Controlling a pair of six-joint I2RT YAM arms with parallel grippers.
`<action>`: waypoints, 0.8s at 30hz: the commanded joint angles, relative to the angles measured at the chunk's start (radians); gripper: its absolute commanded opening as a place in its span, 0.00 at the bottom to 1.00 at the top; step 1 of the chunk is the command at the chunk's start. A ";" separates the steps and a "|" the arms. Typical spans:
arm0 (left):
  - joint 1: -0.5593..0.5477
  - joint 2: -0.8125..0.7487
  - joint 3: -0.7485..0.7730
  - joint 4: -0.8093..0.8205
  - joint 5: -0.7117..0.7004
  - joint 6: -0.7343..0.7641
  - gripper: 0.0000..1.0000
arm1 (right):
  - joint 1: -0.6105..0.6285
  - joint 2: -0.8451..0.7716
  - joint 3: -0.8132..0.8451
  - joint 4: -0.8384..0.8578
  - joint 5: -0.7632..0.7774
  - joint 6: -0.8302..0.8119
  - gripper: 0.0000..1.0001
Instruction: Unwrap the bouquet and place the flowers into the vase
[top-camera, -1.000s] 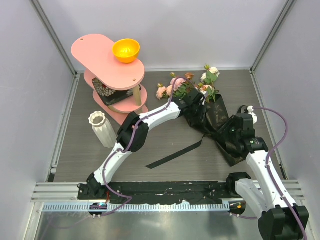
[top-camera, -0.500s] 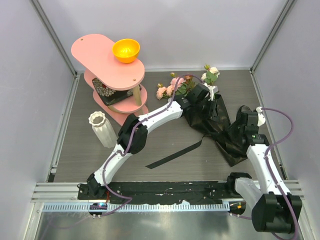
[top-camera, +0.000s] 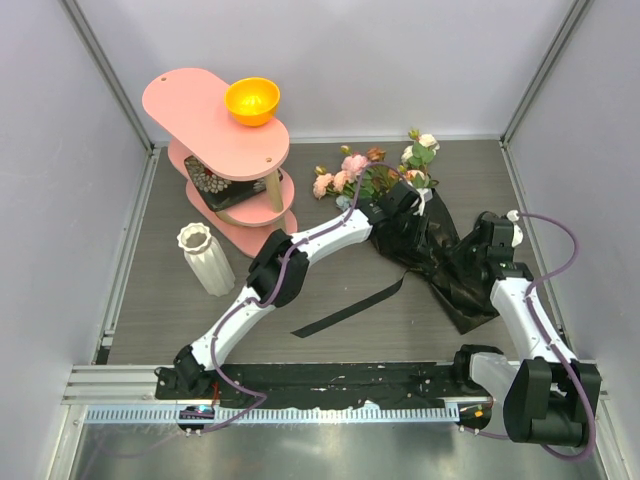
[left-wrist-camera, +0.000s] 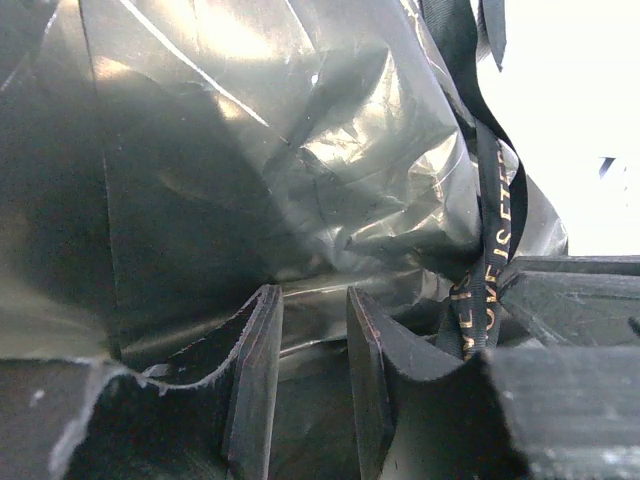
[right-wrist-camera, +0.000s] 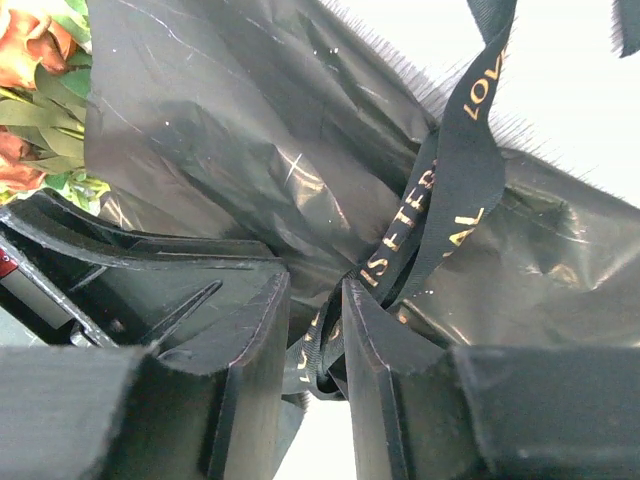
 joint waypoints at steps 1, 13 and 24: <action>0.003 -0.021 0.020 -0.011 -0.027 0.027 0.36 | -0.006 -0.005 0.001 0.041 -0.043 0.031 0.34; 0.005 -0.017 0.025 -0.015 -0.021 0.032 0.36 | -0.006 -0.094 -0.038 -0.038 0.022 -0.014 0.38; 0.005 -0.014 0.025 -0.017 -0.022 0.032 0.36 | -0.007 -0.027 -0.090 0.021 0.032 0.063 0.20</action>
